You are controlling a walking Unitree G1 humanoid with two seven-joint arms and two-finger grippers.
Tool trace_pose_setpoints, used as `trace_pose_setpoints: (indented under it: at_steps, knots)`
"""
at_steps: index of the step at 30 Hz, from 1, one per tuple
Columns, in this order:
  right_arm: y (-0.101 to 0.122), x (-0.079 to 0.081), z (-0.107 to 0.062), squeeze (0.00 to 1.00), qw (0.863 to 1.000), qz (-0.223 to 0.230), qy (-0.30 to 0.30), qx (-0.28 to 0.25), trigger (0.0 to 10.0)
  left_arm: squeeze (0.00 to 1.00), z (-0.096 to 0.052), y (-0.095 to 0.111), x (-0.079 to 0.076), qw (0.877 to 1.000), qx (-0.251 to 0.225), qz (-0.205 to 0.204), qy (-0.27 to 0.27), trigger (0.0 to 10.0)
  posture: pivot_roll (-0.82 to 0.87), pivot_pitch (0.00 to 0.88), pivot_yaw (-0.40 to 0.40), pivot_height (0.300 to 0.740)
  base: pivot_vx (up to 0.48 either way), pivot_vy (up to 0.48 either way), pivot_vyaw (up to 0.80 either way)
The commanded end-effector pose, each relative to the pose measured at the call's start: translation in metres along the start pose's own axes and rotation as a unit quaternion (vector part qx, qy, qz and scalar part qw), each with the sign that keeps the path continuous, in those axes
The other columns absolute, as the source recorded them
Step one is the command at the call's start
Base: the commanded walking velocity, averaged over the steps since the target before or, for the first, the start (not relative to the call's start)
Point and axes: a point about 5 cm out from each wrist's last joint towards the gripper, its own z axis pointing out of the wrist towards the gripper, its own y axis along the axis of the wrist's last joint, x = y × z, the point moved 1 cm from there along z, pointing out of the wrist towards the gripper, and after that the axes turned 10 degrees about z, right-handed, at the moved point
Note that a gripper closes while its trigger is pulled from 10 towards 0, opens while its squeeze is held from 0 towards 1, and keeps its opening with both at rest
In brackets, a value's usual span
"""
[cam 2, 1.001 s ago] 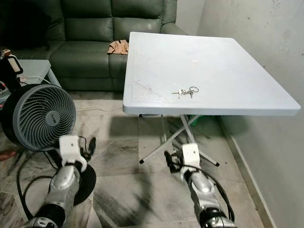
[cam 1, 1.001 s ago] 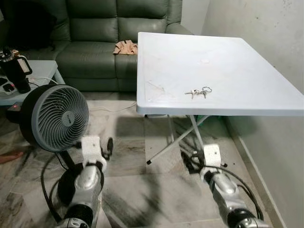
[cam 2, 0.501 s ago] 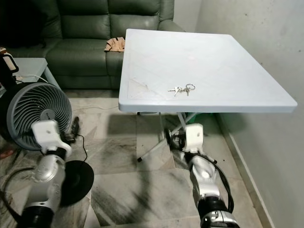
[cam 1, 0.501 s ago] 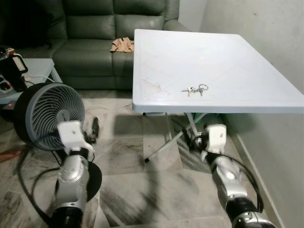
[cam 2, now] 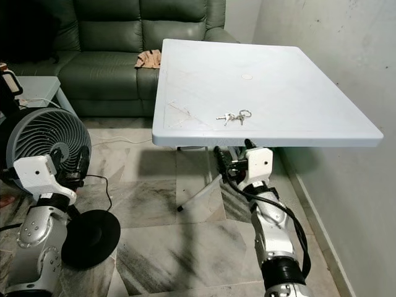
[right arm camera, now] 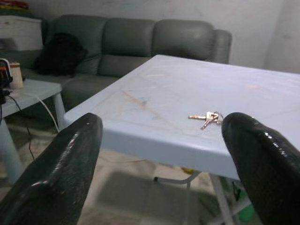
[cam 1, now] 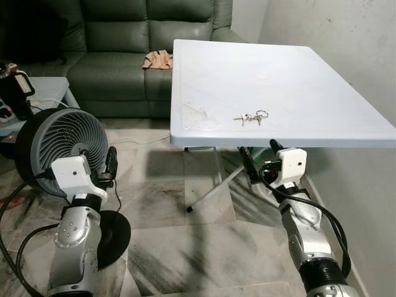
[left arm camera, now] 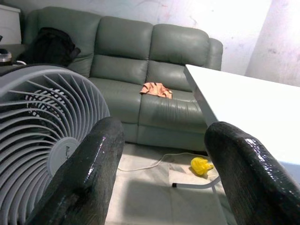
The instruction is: Hang keys on a hook
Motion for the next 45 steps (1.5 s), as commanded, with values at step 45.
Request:
trace_pose_setpoints:
  at_steps: [45]
  knots:
    - [0.015, 0.009, 0.005, 0.0, 1.0, 0.003, 0.023, 0.003, 10.0, 0.0, 0.004, 0.011, -0.002, 1.0, 0.016, -0.003, -0.023, 10.0, -0.09, 0.0, -0.045, 0.74, 0.25, 0.0, 0.0]
